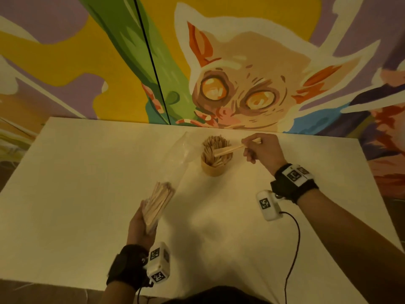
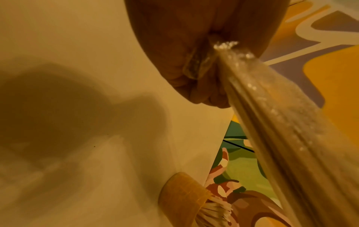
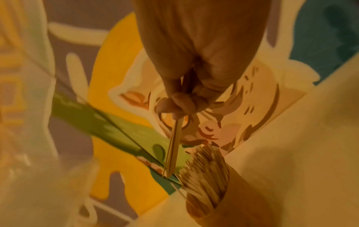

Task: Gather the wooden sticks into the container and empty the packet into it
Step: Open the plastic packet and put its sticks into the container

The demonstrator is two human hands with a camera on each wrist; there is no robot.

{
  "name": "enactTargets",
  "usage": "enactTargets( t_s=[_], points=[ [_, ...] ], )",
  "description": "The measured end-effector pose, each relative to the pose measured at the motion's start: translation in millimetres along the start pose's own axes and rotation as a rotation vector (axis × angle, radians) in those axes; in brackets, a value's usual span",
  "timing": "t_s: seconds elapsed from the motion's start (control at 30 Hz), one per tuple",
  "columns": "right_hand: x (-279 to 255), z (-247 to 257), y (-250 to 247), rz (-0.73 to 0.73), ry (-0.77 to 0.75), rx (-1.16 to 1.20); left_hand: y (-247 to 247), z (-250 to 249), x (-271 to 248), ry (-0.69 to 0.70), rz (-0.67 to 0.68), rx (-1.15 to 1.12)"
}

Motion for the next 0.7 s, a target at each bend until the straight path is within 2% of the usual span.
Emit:
enactTargets(
  t_s=[0.23,0.4,0.47,0.57,0.67,0.7],
  points=[
    [26,8,70,0.141,-0.171,-0.662,8,1,-7,0.002,0.036,-0.005],
    [25,-12,120,0.360,-0.292,-1.350,7,7,-12,-0.002,0.052,0.008],
    [27,-28,127,0.419,-0.267,-1.460,12,9,-17,-0.018,0.058,0.018],
    [32,-49,124,0.427,-0.137,-1.463,21,12,-24,-0.040,0.075,0.052],
    [15,-35,126,0.477,-0.239,-1.469,25,13,-29,-0.055,0.067,0.075],
    [6,-19,122,0.445,-0.301,-1.468,25,14,-30,-0.060,0.061,0.085]
  ],
)
Point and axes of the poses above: each hand's wrist, its own x-axis towards the middle knuckle, its own y-axis out of the palm, z = x × y, the point moved 9 cm from there along x, towards the middle knuckle, and after that the axes turned 3 degrees about -x, right-handed, at the moved point
